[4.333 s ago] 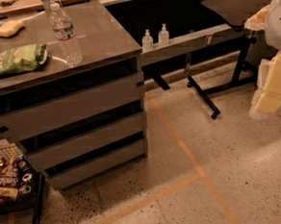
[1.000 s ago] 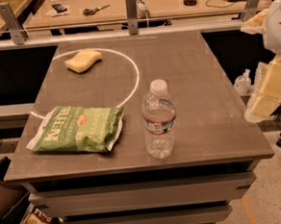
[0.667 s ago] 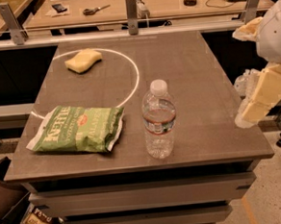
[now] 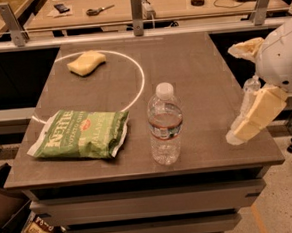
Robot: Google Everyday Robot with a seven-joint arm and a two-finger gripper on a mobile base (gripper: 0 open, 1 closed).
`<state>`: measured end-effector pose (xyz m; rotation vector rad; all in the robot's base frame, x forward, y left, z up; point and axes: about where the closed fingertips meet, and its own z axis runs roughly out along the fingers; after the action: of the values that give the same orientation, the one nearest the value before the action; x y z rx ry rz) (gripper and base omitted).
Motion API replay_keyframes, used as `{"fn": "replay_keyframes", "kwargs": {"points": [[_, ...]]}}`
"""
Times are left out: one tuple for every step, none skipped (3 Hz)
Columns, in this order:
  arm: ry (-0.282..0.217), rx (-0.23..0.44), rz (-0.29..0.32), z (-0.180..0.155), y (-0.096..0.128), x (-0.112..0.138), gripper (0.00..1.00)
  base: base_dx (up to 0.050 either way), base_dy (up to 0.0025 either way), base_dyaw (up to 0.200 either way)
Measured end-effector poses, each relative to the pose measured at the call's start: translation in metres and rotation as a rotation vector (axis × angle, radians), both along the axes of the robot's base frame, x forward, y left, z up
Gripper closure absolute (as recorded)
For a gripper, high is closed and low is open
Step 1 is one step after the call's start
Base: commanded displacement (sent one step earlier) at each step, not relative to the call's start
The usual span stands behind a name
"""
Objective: Move water bottle near sponge
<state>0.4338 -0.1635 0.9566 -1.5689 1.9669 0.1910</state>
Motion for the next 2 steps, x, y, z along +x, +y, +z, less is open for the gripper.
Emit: {"fn": "replay_keyframes", "kwargs": {"points": [[-0.015, 0.136, 0.041, -0.007, 0.019, 0.005, 0.00, 0.000, 0.00000, 0.000], [-0.026, 0.263, 0.084, -0.008, 0.037, 0.007, 0.00, 0.000, 0.00000, 0.000]]}}
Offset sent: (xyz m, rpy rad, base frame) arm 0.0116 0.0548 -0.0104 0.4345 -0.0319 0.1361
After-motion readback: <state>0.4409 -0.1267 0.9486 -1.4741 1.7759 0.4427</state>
